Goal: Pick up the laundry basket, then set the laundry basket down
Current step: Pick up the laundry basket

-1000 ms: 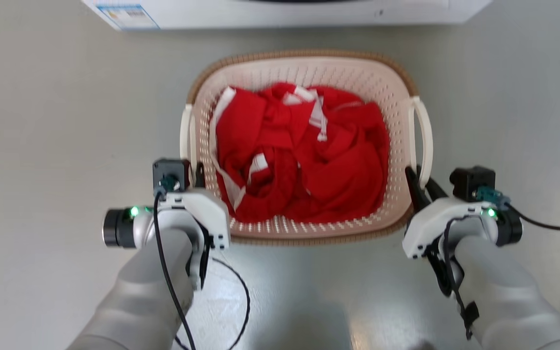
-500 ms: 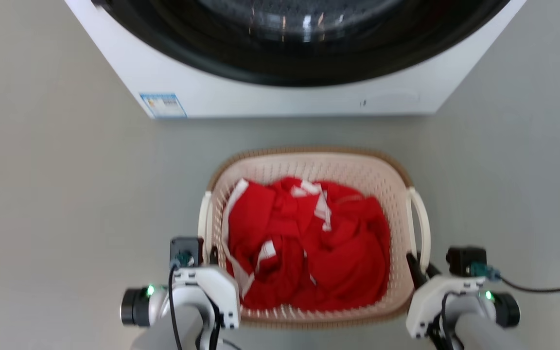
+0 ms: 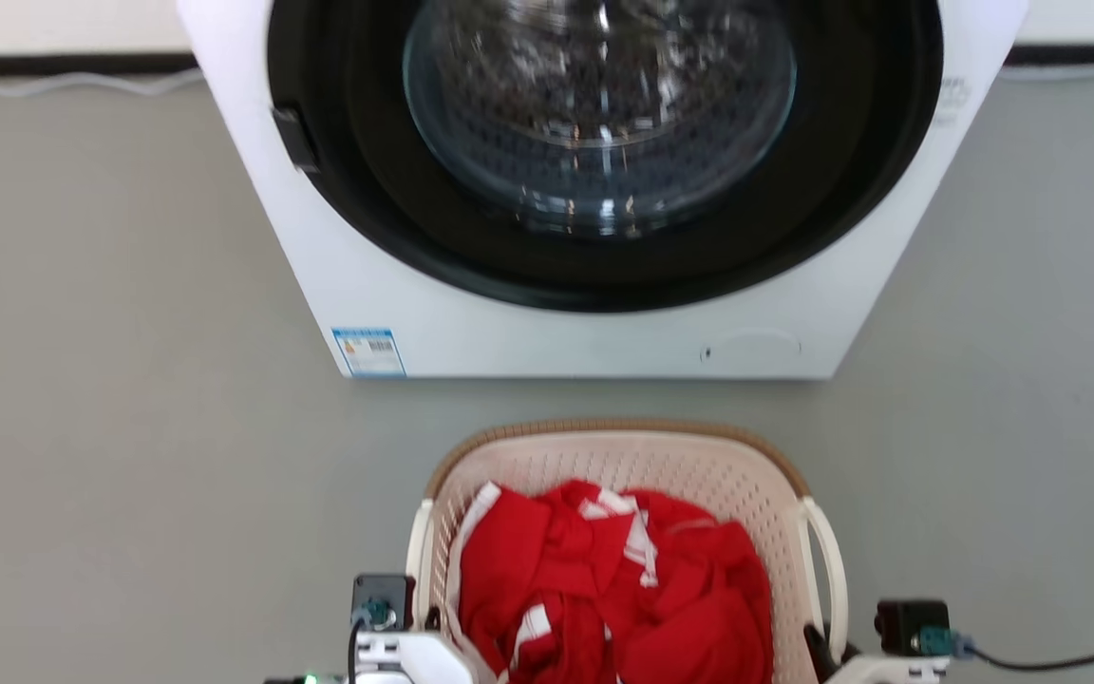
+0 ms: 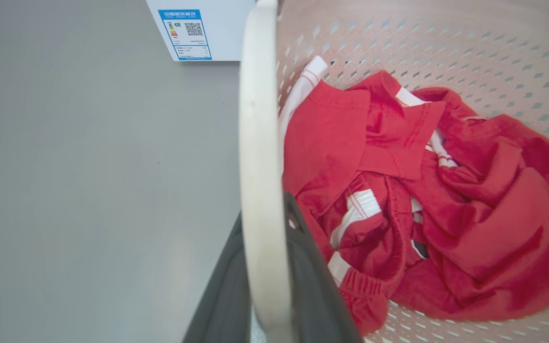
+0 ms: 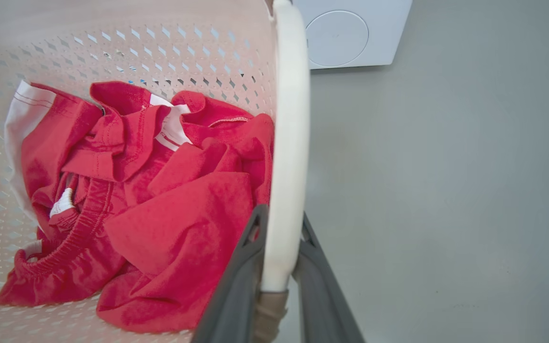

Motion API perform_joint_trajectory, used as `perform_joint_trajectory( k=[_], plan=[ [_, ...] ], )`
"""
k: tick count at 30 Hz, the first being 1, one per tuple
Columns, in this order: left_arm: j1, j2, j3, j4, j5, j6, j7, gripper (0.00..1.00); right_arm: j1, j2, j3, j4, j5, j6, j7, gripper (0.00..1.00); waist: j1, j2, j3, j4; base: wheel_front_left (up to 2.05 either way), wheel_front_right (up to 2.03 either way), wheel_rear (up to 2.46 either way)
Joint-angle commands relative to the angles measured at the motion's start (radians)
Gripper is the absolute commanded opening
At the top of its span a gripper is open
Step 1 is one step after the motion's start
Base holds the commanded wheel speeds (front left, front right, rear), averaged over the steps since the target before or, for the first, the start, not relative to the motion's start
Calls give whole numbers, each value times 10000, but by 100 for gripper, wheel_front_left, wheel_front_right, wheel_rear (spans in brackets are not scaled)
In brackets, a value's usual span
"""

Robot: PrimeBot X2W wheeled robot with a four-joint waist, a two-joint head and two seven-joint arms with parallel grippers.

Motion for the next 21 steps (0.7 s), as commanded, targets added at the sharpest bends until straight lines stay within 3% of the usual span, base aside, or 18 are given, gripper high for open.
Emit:
perform_joint_trajectory(
  k=[1,9,21],
  plan=[
    [80,380,44,6,-80,128,-40,0,217,-252,185,57,160,-29,-69,0,0,0,-525,177,0,0,0],
    [700,380,-651,-45,-385,89,437,0,1011,-252,986,243,590,-29,86,0,0,0,-1489,290,0,0,0],
    [884,380,-1036,-132,-535,22,1134,0,1116,-252,1565,450,931,-29,319,0,0,0,-1620,107,0,0,0]
  ],
)
